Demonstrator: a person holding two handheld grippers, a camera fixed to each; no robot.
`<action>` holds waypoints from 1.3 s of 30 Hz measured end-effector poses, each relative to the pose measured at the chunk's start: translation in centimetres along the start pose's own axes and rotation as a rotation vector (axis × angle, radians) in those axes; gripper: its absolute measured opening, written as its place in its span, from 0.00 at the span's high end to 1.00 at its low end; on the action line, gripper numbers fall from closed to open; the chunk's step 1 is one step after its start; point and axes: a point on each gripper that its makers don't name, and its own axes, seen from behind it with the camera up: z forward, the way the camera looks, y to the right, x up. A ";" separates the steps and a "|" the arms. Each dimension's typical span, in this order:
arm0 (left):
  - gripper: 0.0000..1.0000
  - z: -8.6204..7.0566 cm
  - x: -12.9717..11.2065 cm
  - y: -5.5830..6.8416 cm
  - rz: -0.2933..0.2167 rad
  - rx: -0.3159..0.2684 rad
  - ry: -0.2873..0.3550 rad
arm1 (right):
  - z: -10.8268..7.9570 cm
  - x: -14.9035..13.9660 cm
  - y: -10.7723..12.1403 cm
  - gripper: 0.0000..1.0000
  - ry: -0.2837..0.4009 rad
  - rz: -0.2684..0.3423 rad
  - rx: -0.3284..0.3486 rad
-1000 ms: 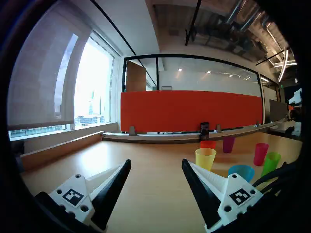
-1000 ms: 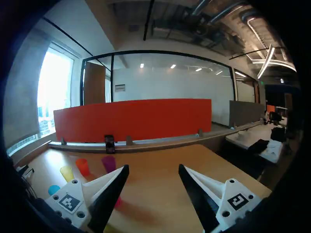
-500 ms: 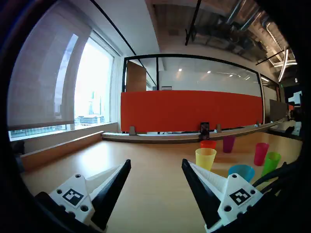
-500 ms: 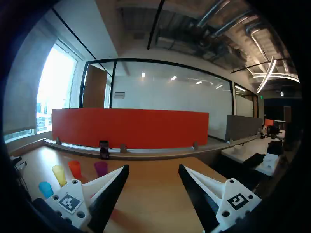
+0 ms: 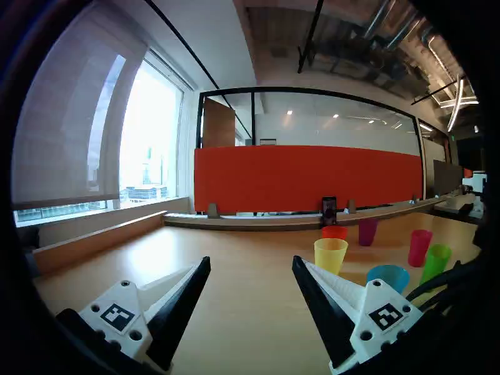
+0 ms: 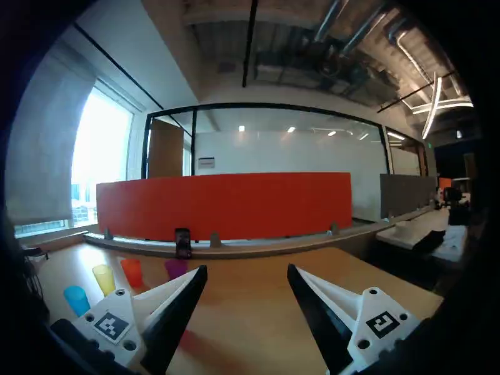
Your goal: Pour water
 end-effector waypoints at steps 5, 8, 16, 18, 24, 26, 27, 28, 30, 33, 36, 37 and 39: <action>0.03 0.0 0.0 0.0 0.000 0.000 0.000 | 0.4 -2.4 -0.1 0.01 0.000 0.036 0.023; 0.03 0.0 0.0 0.0 0.000 0.000 0.000 | 0.6 -3.4 -0.3 0.01 -0.003 0.049 0.033; 0.03 0.0 0.0 -0.1 0.000 0.000 0.000 | 0.6 -4.8 -0.8 0.01 -0.002 0.023 0.049; 0.03 0.0 0.0 -0.1 0.000 0.000 0.000 | 0.5 -5.1 -1.0 0.01 0.000 0.012 0.051; 0.03 0.0 0.0 -0.1 0.000 0.000 0.000 | 0.0 -5.8 -1.5 0.01 0.005 -0.021 0.053; 0.03 0.1 0.0 -0.1 0.000 0.000 0.000 | -0.1 -5.9 -1.7 0.01 0.003 -0.026 0.055; 0.03 0.1 0.0 -0.1 0.000 0.000 0.000 | -0.1 -6.0 -1.8 0.01 0.003 -0.029 0.055; 0.03 0.1 0.0 -0.1 0.000 0.000 0.000 | -0.1 -6.1 -1.9 0.01 0.002 -0.029 0.056; 0.03 0.1 0.0 -0.1 0.000 0.000 0.000 | -0.1 -6.1 -2.1 0.01 0.001 -0.030 0.056; 0.03 0.1 0.0 -0.1 0.000 0.000 0.000 | -0.1 -6.4 -2.2 0.01 -0.007 -0.038 0.055; 0.03 0.1 0.0 -0.1 0.000 0.000 0.000 | -0.1 -6.6 -2.4 0.01 -0.010 -0.045 0.056; 0.03 0.1 0.0 -0.1 0.000 0.000 0.000 | -0.1 -6.7 -2.5 0.01 -0.014 -0.046 0.059; 0.03 0.1 0.0 -0.1 0.000 0.000 0.000 | -0.1 -6.9 -2.7 0.01 -0.022 -0.046 0.064</action>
